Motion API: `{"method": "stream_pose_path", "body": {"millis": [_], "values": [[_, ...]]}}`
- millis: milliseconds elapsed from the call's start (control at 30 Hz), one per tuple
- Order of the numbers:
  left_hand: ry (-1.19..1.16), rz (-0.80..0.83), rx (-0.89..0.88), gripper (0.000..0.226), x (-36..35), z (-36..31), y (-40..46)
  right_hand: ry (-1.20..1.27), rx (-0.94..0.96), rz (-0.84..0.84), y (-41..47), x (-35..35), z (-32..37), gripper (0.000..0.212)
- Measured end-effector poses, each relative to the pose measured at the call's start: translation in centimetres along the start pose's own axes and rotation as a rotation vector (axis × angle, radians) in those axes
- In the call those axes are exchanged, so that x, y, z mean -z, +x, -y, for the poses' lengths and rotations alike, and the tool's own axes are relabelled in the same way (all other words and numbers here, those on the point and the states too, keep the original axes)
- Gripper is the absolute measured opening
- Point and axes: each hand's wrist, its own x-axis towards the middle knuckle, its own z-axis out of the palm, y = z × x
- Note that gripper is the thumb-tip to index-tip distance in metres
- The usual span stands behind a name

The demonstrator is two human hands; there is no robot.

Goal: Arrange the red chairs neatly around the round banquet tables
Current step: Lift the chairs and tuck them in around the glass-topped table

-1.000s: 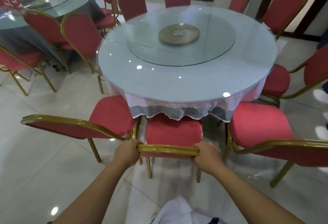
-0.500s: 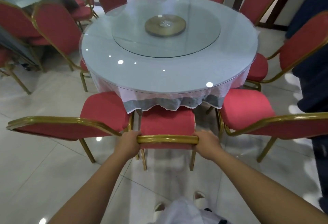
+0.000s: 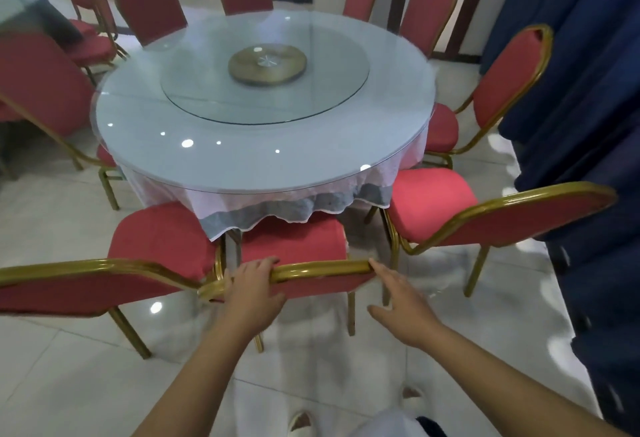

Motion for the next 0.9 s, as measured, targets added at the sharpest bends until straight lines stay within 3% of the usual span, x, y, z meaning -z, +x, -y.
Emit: {"method": "stream_pose_path", "body": {"millis": [133,233,500,667,900], "values": [[-0.124,-0.126,-0.215,0.057,-2.1,-7.0,-0.3,0.191,-0.029,-0.032,-1.1,2.4,-3.3,0.063],[-0.31,-0.117,-0.318,0.052,-3.7,-14.0,-0.2,0.243,-0.028,-0.081,-1.3,5.6,-6.8,0.058],[-0.335,0.138,-0.192,0.064,-11.6,-30.2,2.5,0.282,0.044,-0.188,-1.5,19.1,-20.1,0.053],[-0.358,0.143,-0.175,0.072,-13.5,-37.8,4.6,0.167,0.047,-0.201,-0.5,26.2,-26.6,0.059],[-0.339,0.229,-0.119,0.101,-14.8,-42.8,11.9,-0.254,0.063,-0.205,6.1,35.2,-31.4,0.08]]}}
